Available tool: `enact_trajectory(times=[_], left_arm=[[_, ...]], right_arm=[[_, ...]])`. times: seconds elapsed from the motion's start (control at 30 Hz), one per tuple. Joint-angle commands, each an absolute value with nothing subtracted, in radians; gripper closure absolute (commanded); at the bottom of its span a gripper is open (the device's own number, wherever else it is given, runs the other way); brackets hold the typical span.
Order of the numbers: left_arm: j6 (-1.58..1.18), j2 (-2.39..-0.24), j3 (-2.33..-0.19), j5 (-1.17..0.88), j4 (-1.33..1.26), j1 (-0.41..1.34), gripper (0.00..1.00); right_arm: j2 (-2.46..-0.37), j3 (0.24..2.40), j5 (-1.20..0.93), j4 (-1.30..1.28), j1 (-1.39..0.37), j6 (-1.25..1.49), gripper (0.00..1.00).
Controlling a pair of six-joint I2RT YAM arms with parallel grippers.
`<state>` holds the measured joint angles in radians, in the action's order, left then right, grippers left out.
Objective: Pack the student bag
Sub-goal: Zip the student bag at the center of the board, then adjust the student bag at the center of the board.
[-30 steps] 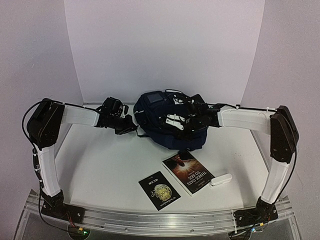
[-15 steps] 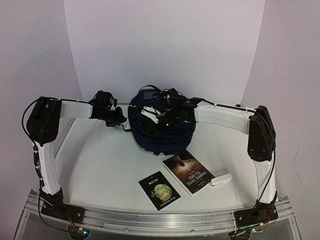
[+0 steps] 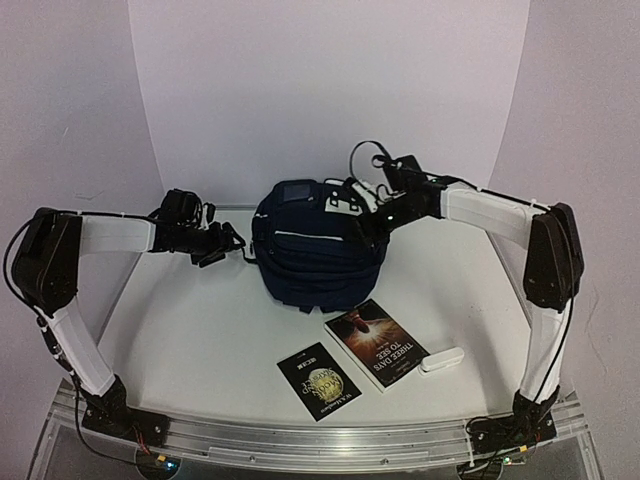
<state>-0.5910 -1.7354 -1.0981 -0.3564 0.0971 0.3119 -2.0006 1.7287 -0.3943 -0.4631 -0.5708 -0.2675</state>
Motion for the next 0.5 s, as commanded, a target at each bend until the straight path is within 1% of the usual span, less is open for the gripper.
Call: enact_trajectory(times=[0.0,0.07,0.2,0.33,0.47], left_arm=[[-0.610,-1.622,-1.012,-0.404,0.004,0.393,0.21],[-0.632,-1.612,-0.979,-0.416,-0.053,0.432,0.19],[-0.665,-1.628,-0.947,-0.408,-0.116,0.489,0.17],[-0.722,-1.681,-0.931,-0.444,-0.197,0.500,0.17],[-0.749,-1.734,-0.943,-0.465,-0.246,0.505,0.18]], right_arm=[[-1.983,1.705,-0.429,-0.501,-0.442,-0.198,0.22],[-2.013,1.721,-0.424,-0.510,-0.412,-0.194,0.20],[-2.112,1.790,-0.454,-0.522,-0.362,-0.132,0.20],[-2.200,1.838,-0.511,-0.534,-0.348,-0.087,0.21],[-2.247,1.837,-0.579,-0.534,-0.347,-0.063,0.23]])
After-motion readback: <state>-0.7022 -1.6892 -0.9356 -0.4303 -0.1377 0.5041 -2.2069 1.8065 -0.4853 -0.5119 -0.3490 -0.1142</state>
